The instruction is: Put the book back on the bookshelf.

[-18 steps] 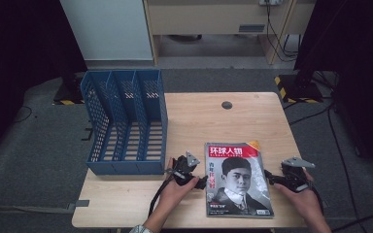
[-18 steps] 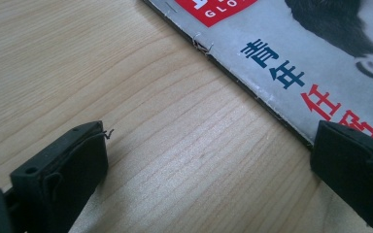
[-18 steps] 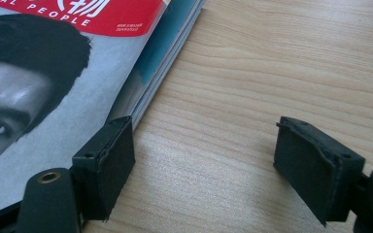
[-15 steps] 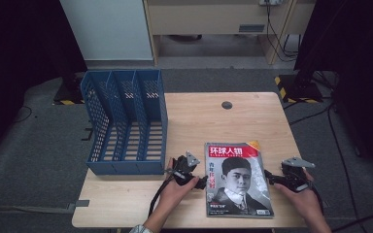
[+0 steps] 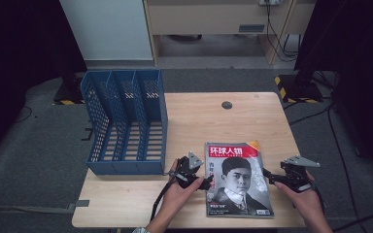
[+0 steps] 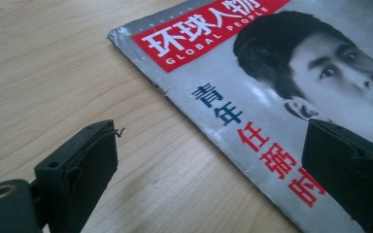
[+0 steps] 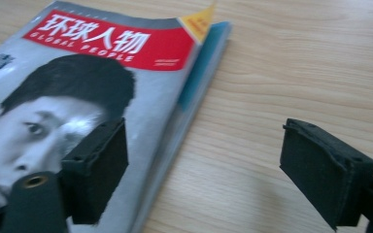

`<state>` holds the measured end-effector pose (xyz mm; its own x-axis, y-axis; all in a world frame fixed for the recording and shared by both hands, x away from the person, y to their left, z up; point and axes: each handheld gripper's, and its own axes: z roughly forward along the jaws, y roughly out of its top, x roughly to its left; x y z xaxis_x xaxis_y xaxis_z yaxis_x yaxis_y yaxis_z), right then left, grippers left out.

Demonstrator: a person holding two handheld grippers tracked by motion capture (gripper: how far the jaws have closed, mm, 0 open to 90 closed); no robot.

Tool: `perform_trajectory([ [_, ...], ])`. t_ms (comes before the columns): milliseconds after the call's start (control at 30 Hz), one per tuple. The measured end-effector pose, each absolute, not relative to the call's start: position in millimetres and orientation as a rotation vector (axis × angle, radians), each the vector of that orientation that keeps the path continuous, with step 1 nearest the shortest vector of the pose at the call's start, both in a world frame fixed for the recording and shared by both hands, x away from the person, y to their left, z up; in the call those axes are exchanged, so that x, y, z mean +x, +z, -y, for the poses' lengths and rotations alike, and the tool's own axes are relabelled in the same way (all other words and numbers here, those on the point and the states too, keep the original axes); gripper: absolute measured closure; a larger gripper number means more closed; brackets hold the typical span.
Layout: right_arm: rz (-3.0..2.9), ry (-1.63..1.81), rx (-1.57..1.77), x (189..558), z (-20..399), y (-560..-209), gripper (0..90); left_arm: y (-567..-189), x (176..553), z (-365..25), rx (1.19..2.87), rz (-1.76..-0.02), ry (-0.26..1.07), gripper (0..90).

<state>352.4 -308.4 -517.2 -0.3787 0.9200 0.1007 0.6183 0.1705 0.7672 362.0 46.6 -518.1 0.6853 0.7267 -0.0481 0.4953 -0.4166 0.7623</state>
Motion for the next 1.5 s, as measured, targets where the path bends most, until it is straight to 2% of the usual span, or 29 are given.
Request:
perform_trajectory([
  [167,-2.138,1.091,1.42,351,297,-518,9.5,-518,356,-43,2.1,-0.909,0.344,5.7],
  [433,-2.251,1.076,1.367,349,282,-524,21.0,-518,346,-27,2.128,-0.876,0.344,8.9],
  [500,-2.275,1.065,1.364,350,282,-526,22.9,-520,345,-23,2.139,-0.865,0.323,16.3],
  [533,-2.279,1.062,1.367,350,282,-527,23.4,-521,344,-22,2.145,-0.856,0.321,23.3],
  [800,-2.301,1.041,1.342,349,276,-529,27.2,-528,336,-10,2.207,-0.81,0.378,32.6],
  [867,-2.284,1.042,1.321,348,277,-527,33.6,-529,336,-9,2.204,-0.807,0.374,33.1],
  [967,-2.274,1.053,1.327,346,278,-525,36.7,-530,336,-9,2.193,-0.811,0.37,33.1],
  [1133,-2.212,1.121,1.302,339,276,-514,47.6,-531,335,-9,2.184,-0.813,0.384,33.0],
  [1367,-2.185,1.256,1.343,333,276,-510,48.9,-533,335,-9,2.173,-0.803,0.386,32.6],
  [1500,-2.197,1.246,1.363,335,277,-515,45.7,-533,335,-9,2.166,-0.807,0.393,32.6],
])
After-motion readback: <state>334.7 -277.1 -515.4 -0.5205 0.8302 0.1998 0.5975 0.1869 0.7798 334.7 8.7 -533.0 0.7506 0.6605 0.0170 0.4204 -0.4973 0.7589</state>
